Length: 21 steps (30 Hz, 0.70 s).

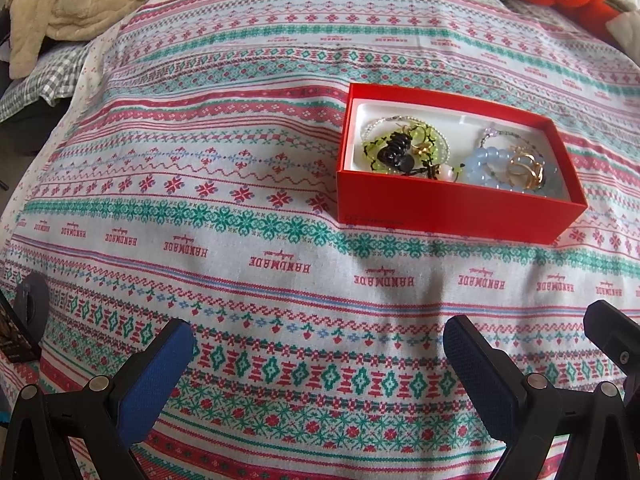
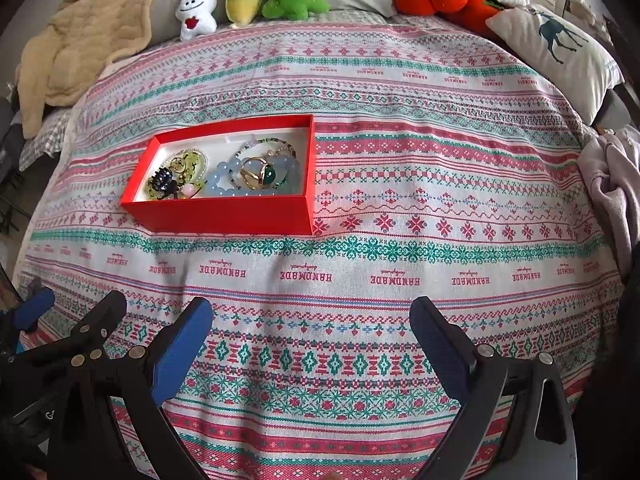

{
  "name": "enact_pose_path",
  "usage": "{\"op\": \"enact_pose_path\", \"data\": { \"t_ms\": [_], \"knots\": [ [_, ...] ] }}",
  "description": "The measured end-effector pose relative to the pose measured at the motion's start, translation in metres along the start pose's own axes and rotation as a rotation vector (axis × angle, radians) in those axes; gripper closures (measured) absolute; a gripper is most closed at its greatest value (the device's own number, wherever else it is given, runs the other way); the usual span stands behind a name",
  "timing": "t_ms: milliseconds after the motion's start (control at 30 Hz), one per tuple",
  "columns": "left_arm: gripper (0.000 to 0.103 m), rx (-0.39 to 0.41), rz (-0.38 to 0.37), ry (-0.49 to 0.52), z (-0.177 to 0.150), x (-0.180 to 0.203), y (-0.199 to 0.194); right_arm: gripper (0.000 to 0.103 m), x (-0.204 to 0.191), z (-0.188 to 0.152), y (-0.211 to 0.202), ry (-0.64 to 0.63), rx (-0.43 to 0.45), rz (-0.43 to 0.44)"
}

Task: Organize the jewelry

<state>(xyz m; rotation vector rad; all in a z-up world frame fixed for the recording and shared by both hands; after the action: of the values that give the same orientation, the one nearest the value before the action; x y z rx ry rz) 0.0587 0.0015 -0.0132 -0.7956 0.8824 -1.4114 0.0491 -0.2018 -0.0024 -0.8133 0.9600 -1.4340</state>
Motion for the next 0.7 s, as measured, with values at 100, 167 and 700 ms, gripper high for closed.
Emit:
{"op": "enact_pose_path", "data": {
  "t_ms": [100,167,700],
  "knots": [
    [0.001,-0.005,0.0,-0.001,0.0,-0.0008,0.0009,0.003,0.0004,0.0005,0.0003,0.0,0.0,0.0],
    [0.001,-0.007,-0.001,-0.002,-0.0004,-0.0008,0.0012,0.003,0.0003,0.0002,0.0007,0.0,-0.001,0.0],
    [0.001,-0.012,-0.007,0.003,-0.0039,-0.0006,0.0029,0.003,0.0005,-0.0024,0.0042,-0.007,-0.006,-0.008]
  ]
}}
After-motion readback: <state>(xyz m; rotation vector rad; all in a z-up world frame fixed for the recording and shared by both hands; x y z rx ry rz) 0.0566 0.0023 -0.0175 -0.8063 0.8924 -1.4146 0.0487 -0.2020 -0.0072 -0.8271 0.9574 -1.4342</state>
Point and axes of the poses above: each gripper's, at about its wrist camera, not at the fingertips, and y roughly the way its jaws point, x to its right, z to its top, the point moved 4 cm from there along y, roughly the way its jaws point, and after that the axes turned 1 degree about -x, right-handed, at the moved point
